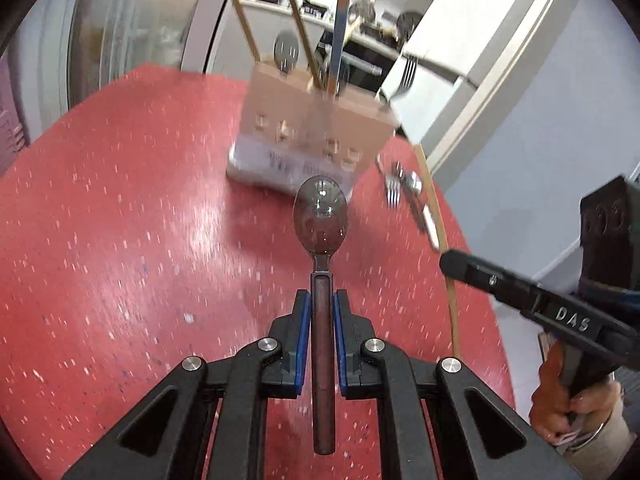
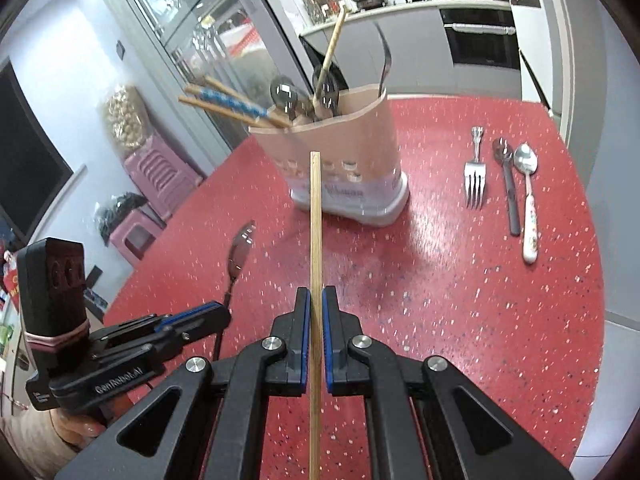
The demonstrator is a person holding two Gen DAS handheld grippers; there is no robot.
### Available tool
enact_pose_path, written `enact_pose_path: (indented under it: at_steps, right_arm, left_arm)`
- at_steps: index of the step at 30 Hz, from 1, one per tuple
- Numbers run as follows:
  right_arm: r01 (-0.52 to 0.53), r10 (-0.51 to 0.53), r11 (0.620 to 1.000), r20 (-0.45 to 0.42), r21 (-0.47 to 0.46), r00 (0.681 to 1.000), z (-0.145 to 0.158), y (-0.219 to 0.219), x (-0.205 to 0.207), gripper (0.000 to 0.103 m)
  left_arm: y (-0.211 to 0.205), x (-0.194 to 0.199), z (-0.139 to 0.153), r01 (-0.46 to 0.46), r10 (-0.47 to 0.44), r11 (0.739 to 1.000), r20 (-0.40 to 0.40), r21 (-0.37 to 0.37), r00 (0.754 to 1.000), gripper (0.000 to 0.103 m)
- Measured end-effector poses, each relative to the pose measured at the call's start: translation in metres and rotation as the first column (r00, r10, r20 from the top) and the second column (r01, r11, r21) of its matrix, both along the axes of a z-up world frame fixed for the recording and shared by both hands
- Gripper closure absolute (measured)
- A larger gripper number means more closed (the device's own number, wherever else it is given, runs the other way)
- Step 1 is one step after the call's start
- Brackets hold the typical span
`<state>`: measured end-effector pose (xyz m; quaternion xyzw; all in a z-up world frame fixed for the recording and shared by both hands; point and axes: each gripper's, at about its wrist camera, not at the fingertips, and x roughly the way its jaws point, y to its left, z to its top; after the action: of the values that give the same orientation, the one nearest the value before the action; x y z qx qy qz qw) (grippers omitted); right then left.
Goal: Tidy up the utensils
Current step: 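Lift and carry the chopstick with the right tool while the left tool carries the spoon into the holder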
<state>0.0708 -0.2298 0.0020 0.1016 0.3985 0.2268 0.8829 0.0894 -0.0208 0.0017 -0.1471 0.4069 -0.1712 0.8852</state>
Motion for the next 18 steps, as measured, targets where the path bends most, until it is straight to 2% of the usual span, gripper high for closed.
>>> enact_pose_path:
  at_steps: [7, 13, 18]
  right_arm:
    - [0.021, -0.022, 1.000, 0.069, 0.018, 0.997, 0.030, -0.001, 0.011, 0.097]
    - [0.027, -0.028, 1.000, 0.108, 0.012, 0.994, 0.050, 0.000, 0.025, 0.097]
    - [0.052, -0.054, 0.999, 0.156, 0.016, 0.986, 0.072, -0.005, 0.044, 0.097]
  left_arm:
    - [0.006, 0.022, 0.037, 0.000, 0.007, 0.998, 0.121, -0.058, 0.993, 0.067]
    - [-0.010, 0.054, 0.053, 0.032, -0.019, 0.997, 0.182, -0.069, 0.983, 0.067]
    - [-0.027, 0.079, 0.079, 0.052, -0.031, 0.996, 0.244, -0.079, 0.969, 0.067]
